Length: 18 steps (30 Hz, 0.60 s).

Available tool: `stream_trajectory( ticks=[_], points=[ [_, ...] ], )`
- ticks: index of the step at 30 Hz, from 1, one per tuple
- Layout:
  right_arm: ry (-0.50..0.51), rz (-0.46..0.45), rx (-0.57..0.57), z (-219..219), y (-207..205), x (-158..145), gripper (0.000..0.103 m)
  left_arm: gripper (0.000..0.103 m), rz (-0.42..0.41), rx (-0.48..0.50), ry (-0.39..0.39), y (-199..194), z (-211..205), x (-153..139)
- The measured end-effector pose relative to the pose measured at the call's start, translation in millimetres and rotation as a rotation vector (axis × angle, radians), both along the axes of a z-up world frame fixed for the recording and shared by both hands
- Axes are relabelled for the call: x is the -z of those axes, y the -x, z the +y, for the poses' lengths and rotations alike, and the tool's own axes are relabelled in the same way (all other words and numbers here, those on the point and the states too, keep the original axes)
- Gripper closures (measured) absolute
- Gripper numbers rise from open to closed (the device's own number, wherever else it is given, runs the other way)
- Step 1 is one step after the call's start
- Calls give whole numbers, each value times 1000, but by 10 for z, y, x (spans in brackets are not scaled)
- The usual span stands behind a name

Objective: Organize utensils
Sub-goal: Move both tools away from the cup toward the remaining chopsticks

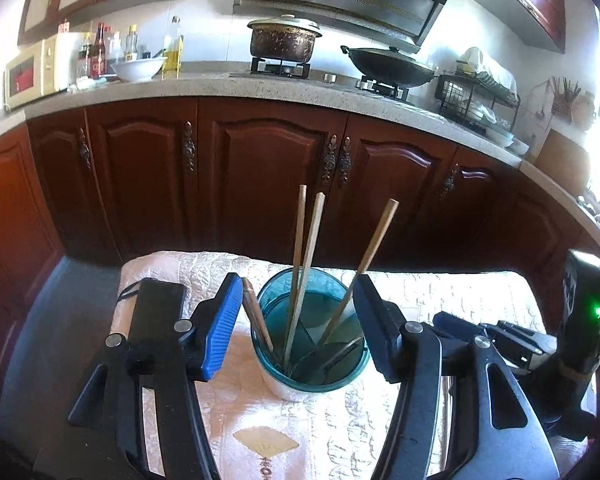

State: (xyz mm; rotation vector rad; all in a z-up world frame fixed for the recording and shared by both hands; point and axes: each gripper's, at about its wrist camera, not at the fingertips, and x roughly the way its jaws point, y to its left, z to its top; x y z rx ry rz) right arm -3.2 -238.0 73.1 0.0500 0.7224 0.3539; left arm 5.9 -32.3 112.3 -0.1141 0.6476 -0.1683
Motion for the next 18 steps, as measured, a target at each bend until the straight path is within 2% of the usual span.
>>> stream_trajectory(
  ticks=[8, 18],
  points=[
    [39, -45, 32, -84, 169, -104, 70, 46, -3, 16, -24, 155, -224, 39],
    [42, -5, 110, -461, 293, -53, 69, 46, 30, 63, -31, 256, -558, 205]
  ],
)
